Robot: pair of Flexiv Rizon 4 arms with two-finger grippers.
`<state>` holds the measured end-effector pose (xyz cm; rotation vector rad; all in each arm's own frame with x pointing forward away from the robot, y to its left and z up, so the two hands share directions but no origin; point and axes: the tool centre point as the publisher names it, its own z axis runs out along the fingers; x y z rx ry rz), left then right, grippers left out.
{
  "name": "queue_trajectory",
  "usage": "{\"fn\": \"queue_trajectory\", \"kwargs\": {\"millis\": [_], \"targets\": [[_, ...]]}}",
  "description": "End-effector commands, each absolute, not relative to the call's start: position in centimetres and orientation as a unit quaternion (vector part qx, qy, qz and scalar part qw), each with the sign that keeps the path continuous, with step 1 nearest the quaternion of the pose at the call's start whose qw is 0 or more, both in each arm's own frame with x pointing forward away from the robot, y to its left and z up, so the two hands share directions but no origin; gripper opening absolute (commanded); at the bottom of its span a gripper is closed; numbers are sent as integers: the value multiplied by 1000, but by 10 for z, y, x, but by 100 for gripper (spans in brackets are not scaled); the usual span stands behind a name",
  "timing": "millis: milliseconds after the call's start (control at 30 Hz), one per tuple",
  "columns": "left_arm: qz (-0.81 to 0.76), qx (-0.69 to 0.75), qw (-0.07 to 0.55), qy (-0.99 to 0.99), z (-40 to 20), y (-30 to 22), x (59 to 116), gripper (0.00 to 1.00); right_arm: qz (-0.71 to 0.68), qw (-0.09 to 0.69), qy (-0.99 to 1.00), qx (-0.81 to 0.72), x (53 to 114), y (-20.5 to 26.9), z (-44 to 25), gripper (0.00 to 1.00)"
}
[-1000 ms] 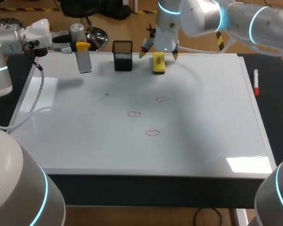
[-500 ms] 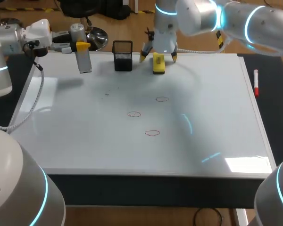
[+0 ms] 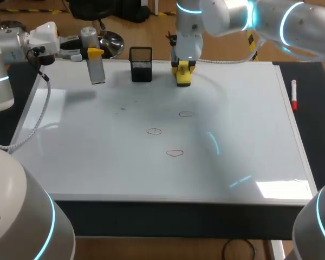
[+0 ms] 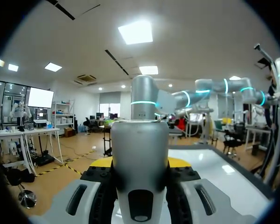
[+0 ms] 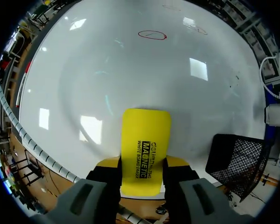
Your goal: Pick up the inspection probe, press it on each red-marked spot on the whiteboard one by one, put down the probe, pick up the eraser, and wipe off all the red marks.
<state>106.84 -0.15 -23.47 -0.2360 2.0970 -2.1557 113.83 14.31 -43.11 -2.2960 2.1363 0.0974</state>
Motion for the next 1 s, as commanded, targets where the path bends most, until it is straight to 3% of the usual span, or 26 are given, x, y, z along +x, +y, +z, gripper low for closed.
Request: {"fn": "queue_trajectory", "kwargs": {"millis": [33, 533, 1000], "targets": [[-713, -79, 65, 694, -233, -2, 1067, 0, 35, -12, 697, -717, 1140, 140, -432, 0], [-713, -79, 65, 694, -233, -2, 1067, 0, 25, 6, 789, -614, 1179, 101, -374, 0], [-713, -79, 65, 694, -233, -2, 1067, 0, 11, 11, 858, -513, 1179, 45, -331, 0]]}}
